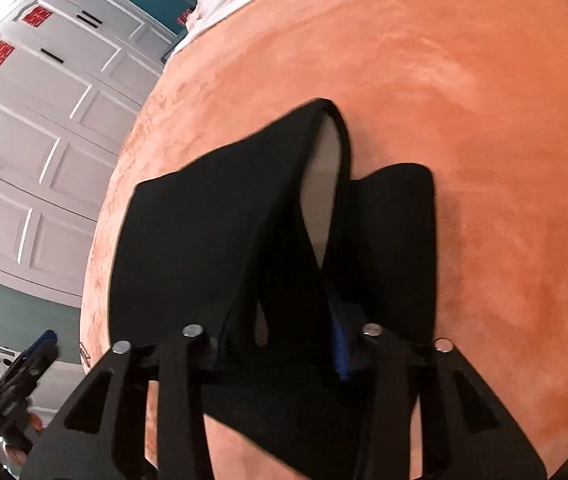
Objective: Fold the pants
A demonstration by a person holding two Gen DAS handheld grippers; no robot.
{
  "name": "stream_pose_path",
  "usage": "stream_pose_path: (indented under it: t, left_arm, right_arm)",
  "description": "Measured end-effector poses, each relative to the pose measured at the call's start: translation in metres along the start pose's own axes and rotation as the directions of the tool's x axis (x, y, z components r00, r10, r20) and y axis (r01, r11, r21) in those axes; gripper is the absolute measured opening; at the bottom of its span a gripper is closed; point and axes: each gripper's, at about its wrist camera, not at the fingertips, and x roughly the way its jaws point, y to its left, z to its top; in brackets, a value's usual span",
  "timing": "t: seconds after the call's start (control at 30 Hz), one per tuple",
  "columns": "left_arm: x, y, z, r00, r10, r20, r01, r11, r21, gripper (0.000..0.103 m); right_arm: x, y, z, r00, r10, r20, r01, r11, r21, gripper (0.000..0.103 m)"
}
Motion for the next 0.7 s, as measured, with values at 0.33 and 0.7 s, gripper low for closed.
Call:
stream_pose_path:
  t: [0.33, 0.7]
  left_arm:
    - [0.032, 0.022, -0.001, 0.998, 0.014, -0.057, -0.015, 1.000, -0.022, 0.068]
    - [0.035, 0.013, 0.007, 0.998, 0.010, -0.056, -0.011, 1.000, -0.020, 0.070]
  right_arm:
    - [-0.042, -0.017, -0.063, 0.992, -0.107, 0.071, 0.097, 0.986, 0.134, 0.031]
    - [-0.061, -0.006, -0.037, 0.956, -0.214, 0.202, 0.195, 0.974, 0.111, 0.080]
